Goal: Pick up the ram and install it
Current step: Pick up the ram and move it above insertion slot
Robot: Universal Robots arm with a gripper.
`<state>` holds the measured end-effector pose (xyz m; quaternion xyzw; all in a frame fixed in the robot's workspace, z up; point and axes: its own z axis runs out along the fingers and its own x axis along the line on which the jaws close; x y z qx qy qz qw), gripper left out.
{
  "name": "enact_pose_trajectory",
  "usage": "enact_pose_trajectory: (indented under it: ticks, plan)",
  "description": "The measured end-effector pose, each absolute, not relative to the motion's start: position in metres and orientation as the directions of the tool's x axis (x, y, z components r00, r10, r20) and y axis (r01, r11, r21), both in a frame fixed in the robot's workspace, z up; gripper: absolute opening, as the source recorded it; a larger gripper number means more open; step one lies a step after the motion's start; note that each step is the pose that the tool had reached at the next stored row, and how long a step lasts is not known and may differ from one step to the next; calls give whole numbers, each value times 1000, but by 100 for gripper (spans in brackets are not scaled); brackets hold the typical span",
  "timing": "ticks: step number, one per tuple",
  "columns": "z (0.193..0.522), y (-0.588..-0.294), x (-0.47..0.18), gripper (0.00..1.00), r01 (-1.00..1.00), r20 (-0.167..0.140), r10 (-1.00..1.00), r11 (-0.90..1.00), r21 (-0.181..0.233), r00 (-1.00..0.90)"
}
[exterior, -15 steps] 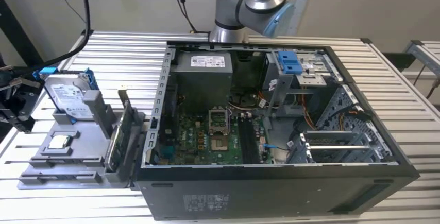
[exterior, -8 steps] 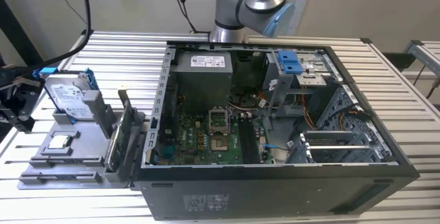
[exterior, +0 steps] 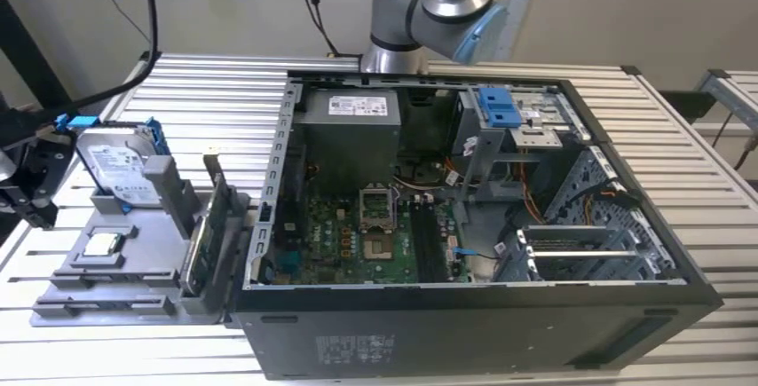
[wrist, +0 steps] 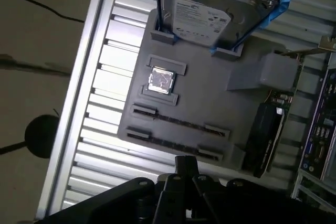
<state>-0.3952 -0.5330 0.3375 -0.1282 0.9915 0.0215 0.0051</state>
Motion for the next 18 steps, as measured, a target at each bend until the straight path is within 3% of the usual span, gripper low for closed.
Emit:
enact_pose_trajectory:
  ticks: [18]
  plan:
    - [337, -532, -395, 11, -375, -14, -375, 926, 36, -927]
